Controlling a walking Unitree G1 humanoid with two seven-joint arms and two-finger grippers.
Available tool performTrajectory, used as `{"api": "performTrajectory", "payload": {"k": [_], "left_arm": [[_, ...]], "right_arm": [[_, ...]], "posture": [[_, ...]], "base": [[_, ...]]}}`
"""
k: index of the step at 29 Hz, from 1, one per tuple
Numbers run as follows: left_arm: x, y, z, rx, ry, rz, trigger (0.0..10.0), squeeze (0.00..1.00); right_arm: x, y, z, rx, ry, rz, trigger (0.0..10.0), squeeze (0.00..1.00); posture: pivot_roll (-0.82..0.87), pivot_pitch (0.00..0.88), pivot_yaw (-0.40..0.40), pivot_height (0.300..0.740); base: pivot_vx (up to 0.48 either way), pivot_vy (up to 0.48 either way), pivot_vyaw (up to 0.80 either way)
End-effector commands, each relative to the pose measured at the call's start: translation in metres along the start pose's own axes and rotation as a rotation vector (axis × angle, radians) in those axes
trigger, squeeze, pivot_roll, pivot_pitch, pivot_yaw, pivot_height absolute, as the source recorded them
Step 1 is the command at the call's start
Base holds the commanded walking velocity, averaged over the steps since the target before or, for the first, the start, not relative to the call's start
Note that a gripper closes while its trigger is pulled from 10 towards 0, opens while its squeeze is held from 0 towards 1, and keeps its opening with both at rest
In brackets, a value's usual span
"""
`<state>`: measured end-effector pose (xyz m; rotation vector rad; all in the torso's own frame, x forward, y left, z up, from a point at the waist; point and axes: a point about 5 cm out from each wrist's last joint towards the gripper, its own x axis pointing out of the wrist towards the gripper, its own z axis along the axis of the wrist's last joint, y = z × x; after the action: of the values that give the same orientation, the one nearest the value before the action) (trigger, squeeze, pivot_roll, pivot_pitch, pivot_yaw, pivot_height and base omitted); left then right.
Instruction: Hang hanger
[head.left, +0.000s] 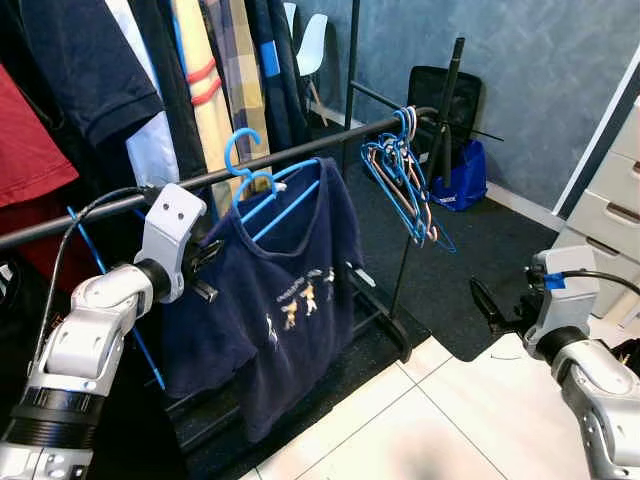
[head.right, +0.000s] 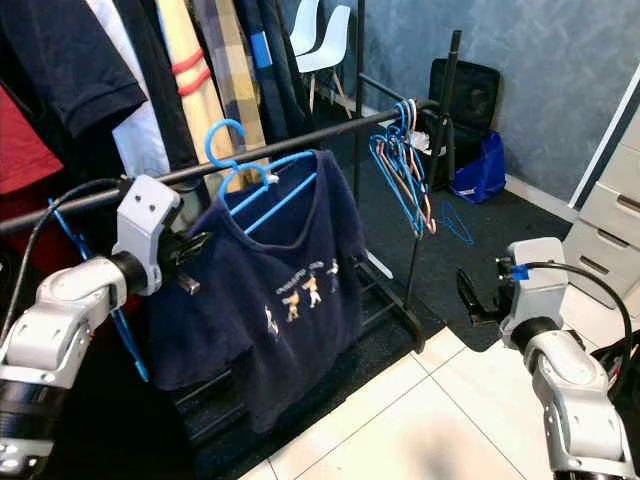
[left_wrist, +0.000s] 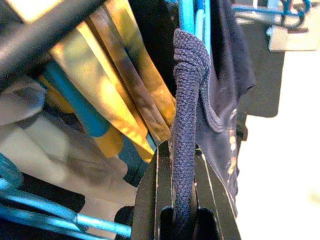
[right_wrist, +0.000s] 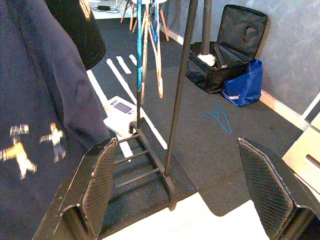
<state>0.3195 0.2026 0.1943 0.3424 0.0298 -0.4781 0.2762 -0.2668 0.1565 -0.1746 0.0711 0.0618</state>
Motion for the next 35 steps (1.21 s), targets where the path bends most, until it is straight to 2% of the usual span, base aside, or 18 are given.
{"api": "performTrajectory", "payload": {"k": [1,8,9,11,12,13,14,15,17,22,25,26,27,28,29,30,32,35], "left_arm": [[-0.003,-0.001,0.003,0.027,-0.022,-0.024,0.0,0.0],[-0.009,-0.013,0.001,0.037,-0.02,-0.152,0.0,0.0],[-0.011,-0.018,0.003,0.036,-0.033,-0.21,0.0,0.0],[-0.011,-0.018,0.003,0.036,-0.033,-0.21,0.0,0.0],[-0.012,-0.025,0.012,0.024,-0.076,-0.278,0.2,0.0],[-0.012,-0.025,0.012,0.024,-0.076,-0.278,0.2,0.0],[-0.014,-0.03,0.02,0.005,-0.121,-0.332,2.4,0.0],[-0.014,-0.03,0.02,0.005,-0.121,-0.332,2.4,0.0],[-0.016,-0.038,0.033,-0.031,-0.204,-0.387,10.0,0.0],[-0.015,-0.041,0.04,-0.055,-0.248,-0.415,10.0,0.0],[-0.015,-0.041,0.04,-0.055,-0.248,-0.415,10.0,0.0],[-0.017,-0.043,0.047,-0.07,-0.28,-0.445,10.0,0.0],[-0.017,-0.043,0.047,-0.07,-0.28,-0.445,10.0,0.0],[-0.02,-0.046,0.058,-0.088,-0.326,-0.49,10.0,0.0],[-0.02,-0.046,0.058,-0.088,-0.326,-0.49,10.0,0.0],[-0.023,-0.05,0.066,-0.093,-0.361,-0.531,10.0,0.0],[-0.024,-0.052,0.071,-0.093,-0.38,-0.555,10.0,0.0],[-0.025,-0.059,0.076,-0.089,-0.396,-0.594,10.0,0.0]], "right_arm": [[0.002,0.004,-0.002,0.007,0.016,0.025,10.0,0.0],[0.003,0.007,-0.002,0.055,0.007,0.037,10.0,0.0],[0.005,0.009,0.0,0.089,-0.003,0.044,10.0,0.0],[0.005,0.009,0.0,0.089,-0.003,0.044,10.0,0.0],[0.005,0.011,0.004,0.13,-0.016,0.067,10.0,0.0],[0.005,0.011,0.004,0.13,-0.016,0.067,10.0,0.0],[0.005,0.014,0.006,0.161,-0.023,0.092,10.0,0.0],[0.005,0.014,0.006,0.161,-0.023,0.092,10.0,0.0],[0.003,0.019,0.007,0.221,-0.03,0.135,10.0,0.0],[0.003,0.022,0.01,0.282,-0.047,0.157,10.0,0.0],[0.003,0.022,0.01,0.282,-0.047,0.157,10.0,0.0],[0.004,0.022,0.015,0.334,-0.071,0.171,10.0,0.0],[0.004,0.022,0.015,0.334,-0.071,0.171,10.0,0.0],[0.003,0.022,0.022,0.405,-0.119,0.196,10.0,0.0],[0.003,0.022,0.022,0.405,-0.119,0.196,10.0,0.0],[0.003,0.025,0.033,0.46,-0.174,0.234,10.0,0.0],[0.002,0.027,0.04,0.49,-0.21,0.259,10.0,0.0],[0.003,0.034,0.049,0.465,-0.231,0.278,10.0,0.0]], "posture": [[-0.14,0.0,0.036,0.74],[-0.13,0.0,0.038,0.74],[-0.13,0.0,0.045,0.74],[-0.13,0.0,0.045,0.74],[-0.12,0.0,0.042,0.74],[-0.12,0.0,0.042,0.74],[-0.12,0.0,0.045,0.74],[-0.12,0.0,0.045,0.74],[-0.13,0.0,0.043,0.74],[-0.13,0.0,0.042,0.74],[-0.13,0.0,0.042,0.74],[-0.13,0.0,0.04,0.74],[-0.13,0.0,0.04,0.74],[-0.13,0.0,0.042,0.74],[-0.13,0.0,0.042,0.74],[-0.13,0.0,0.043,0.74],[-0.13,0.0,0.043,0.74],[-0.14,0.0,0.046,0.74]], "base": [[0.0,0.0,0.0],[0.0,0.0,0.0],[0.0,0.0,0.0],[0.0,0.0,0.0],[0.0,0.0,0.0],[0.0,0.0,0.0],[0.0,0.0,0.0],[0.0,0.0,0.0],[0.0,0.0,0.0],[0.0,0.0,0.0],[0.0,0.0,0.0],[0.0,0.0,0.0],[0.0,0.0,0.0],[0.0,0.0,0.0],[0.0,0.0,0.0],[0.0,0.0,0.0],[0.0,0.0,0.0],[0.0,0.0,0.0]]}}
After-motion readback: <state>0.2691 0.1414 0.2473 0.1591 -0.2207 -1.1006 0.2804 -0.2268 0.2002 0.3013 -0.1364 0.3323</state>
